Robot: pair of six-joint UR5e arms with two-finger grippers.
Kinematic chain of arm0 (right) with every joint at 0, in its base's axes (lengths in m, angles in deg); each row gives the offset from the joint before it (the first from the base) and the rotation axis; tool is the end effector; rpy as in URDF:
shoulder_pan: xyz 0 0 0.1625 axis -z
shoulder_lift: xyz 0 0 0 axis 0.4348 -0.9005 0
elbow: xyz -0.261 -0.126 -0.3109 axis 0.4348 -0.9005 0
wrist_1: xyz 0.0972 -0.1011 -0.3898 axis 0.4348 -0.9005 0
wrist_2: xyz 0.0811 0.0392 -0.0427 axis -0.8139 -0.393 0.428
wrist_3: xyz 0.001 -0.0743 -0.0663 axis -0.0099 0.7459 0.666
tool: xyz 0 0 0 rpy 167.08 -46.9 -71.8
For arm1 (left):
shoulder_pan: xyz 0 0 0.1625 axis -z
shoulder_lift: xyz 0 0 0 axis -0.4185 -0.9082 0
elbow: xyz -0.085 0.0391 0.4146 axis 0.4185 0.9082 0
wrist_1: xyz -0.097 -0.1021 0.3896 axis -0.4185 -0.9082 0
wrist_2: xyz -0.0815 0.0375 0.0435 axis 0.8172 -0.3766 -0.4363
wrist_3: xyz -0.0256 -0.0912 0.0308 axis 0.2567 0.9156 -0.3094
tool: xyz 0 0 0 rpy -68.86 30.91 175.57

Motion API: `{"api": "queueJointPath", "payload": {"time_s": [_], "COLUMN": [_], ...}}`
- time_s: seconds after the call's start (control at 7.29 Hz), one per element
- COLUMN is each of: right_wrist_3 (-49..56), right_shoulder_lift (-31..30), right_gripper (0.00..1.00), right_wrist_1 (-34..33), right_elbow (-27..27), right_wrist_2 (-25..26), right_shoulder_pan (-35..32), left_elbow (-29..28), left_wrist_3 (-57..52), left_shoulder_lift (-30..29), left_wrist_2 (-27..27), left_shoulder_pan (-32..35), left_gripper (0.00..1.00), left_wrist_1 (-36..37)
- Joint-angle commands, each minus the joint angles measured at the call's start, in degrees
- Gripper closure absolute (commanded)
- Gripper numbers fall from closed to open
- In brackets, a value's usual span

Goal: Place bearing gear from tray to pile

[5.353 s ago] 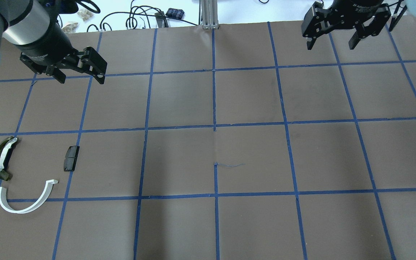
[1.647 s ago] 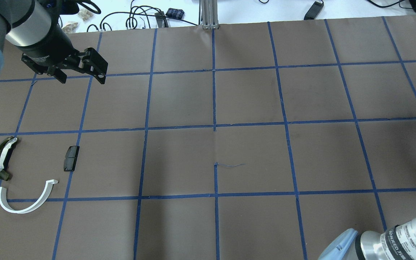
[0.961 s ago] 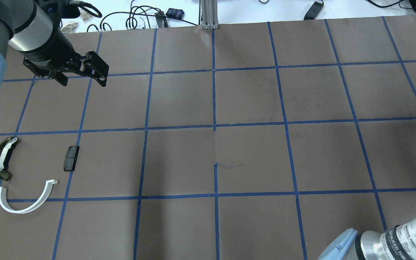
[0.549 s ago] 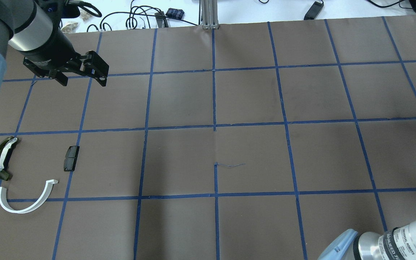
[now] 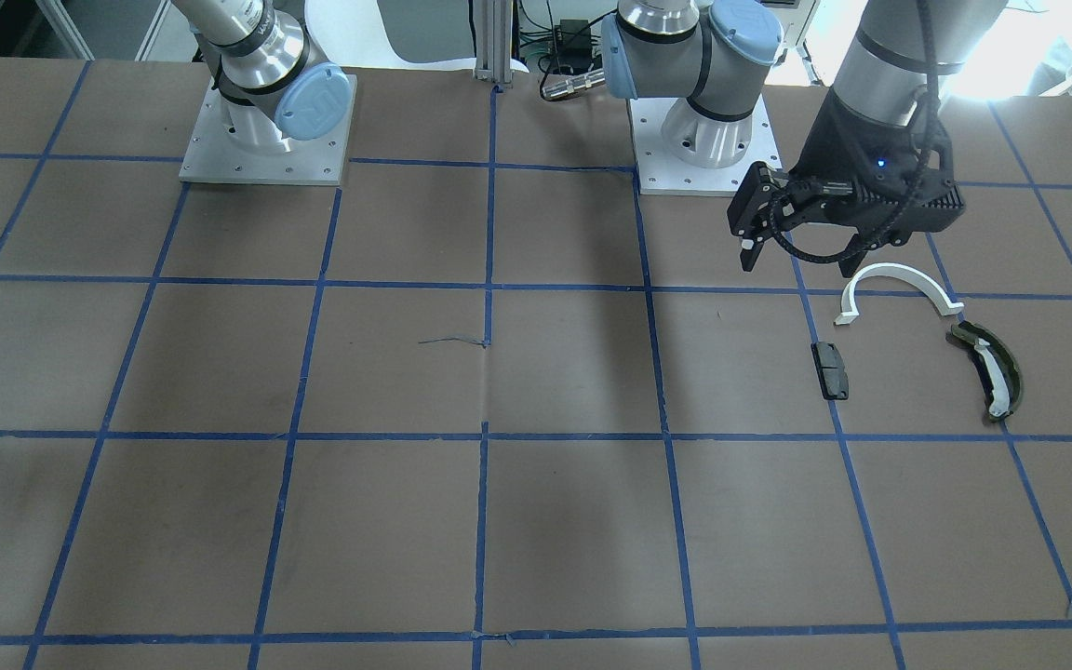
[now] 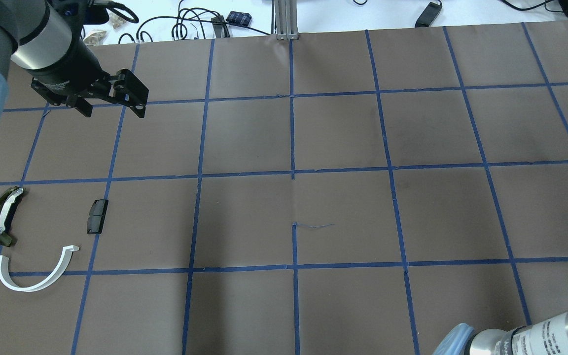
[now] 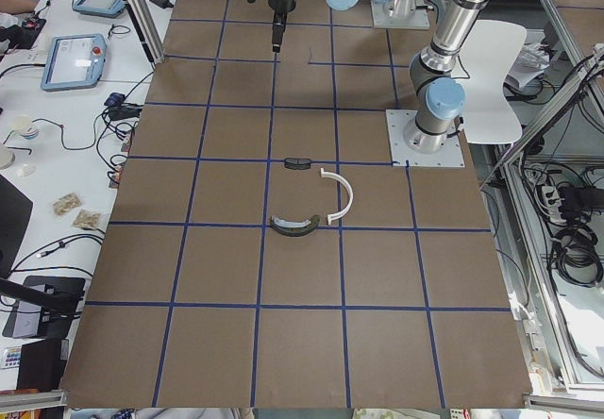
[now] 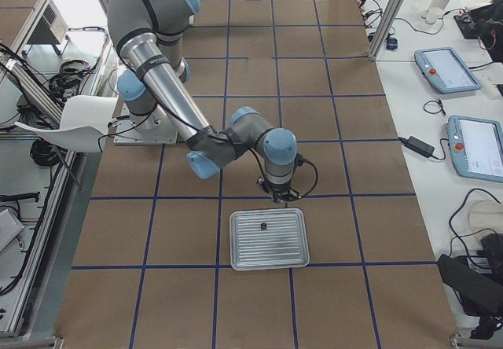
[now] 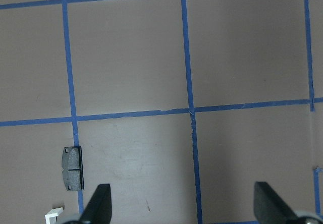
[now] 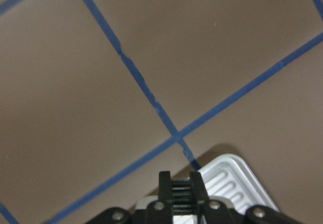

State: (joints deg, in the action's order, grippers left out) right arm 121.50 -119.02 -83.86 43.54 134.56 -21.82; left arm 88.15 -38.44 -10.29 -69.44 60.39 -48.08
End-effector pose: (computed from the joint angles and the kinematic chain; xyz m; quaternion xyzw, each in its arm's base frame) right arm -0.3060 -0.5401 0.3359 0.4690 -0.8819 0.0376 0.0299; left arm -0.0925 -0.4957 0.4893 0.0314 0.9973 -0.0664 0.0038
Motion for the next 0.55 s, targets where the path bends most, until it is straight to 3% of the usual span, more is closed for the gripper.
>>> {"api": "queueJointPath", "payload": {"time_s": [0.0, 0.41], "right_wrist_3": [-20.34, -48.47], "right_shoulder_lift": [-4.44, -4.64], "right_gripper": [1.00, 1.00], "right_wrist_1": [3.60, 5.72], "right_elbow": [-0.11, 0.94], "right_wrist_2": [-1.04, -1.22], "right_shoulder_pan": [-13.95, -31.00], "left_elbow": [-0.18, 0.34], "left_wrist_3": [0.01, -0.34], "left_shoulder_lift": [-0.14, 0.21], "left_wrist_2": [0.00, 0.00], "left_shoulder_pan": [0.03, -0.14], "left_gripper": [0.00, 0.00], "left_wrist_1": [0.00, -0.09]}}
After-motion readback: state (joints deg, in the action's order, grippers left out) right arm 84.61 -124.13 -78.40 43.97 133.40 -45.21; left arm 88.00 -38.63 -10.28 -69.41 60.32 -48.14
